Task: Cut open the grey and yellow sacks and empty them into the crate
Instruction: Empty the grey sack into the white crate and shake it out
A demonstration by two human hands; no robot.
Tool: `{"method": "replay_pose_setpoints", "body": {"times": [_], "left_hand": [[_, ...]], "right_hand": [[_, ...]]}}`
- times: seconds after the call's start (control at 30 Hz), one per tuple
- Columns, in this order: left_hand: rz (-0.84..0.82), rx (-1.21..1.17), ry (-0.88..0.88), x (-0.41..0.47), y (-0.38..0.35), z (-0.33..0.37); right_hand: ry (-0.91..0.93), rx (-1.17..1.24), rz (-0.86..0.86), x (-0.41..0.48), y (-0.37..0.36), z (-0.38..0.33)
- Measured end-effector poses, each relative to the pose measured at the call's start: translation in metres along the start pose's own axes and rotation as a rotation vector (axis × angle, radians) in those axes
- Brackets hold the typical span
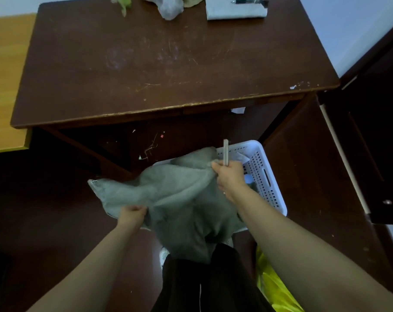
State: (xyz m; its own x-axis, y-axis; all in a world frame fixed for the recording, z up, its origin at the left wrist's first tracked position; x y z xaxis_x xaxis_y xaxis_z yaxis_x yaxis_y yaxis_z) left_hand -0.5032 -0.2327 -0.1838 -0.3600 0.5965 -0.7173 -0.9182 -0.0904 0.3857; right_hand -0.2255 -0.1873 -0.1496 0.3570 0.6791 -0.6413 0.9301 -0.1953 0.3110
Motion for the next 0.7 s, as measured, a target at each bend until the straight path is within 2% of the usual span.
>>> {"method": "replay_pose_setpoints", "body": {"times": [0.03, 0.1, 0.2, 0.27, 0.33, 0.4, 0.5, 0.6, 0.7], "left_hand": [[-0.004, 0.012, -0.006, -0.001, -0.001, 0.0], [-0.013, -0.028, -0.015, 0.003, -0.006, 0.001], [-0.033, -0.004, -0.011, 0.005, -0.016, 0.001], [-0.032, 0.012, 0.028, 0.007, -0.018, -0.004], [-0.02, -0.02, 0.068, 0.004, -0.02, -0.003], [-0.04, -0.129, 0.146, 0.0, -0.026, 0.005], [-0.144, -0.334, 0.358, -0.005, -0.042, 0.012], [-0.197, -0.275, 0.407, -0.002, -0.058, 0.021], [-0.142, -0.325, 0.419, -0.002, -0.072, 0.035]], "right_hand": [[-0.016, -0.017, 0.028, 0.0, 0.005, 0.0], [0.065, -0.007, 0.03, 0.007, 0.008, -0.012], [0.179, 0.058, -0.067, 0.0, -0.003, -0.022], [0.166, 0.056, -0.105, -0.002, -0.008, -0.022], [0.162, -0.002, -0.037, 0.002, -0.001, -0.032], [0.232, -0.033, -0.015, 0.0, -0.001, -0.05], [0.288, 0.008, -0.13, -0.023, -0.012, -0.046], [0.333, -0.051, -0.267, -0.048, -0.025, -0.023], [0.368, -0.004, -0.299, -0.06, -0.016, -0.014]]}}
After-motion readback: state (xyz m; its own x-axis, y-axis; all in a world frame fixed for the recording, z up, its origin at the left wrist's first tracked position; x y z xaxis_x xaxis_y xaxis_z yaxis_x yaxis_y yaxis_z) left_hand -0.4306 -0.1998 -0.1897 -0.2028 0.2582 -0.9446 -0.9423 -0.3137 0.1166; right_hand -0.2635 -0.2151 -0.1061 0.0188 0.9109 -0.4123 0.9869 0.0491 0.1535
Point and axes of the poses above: each hand's wrist, its own x-axis towards the middle knuckle, its own y-axis out of the back of the hand, z = x × y, the point moved 6 cm from there along x, towards the middle knuckle, and after that the axes turned 14 degrees about -x, right-handed, at the moved point
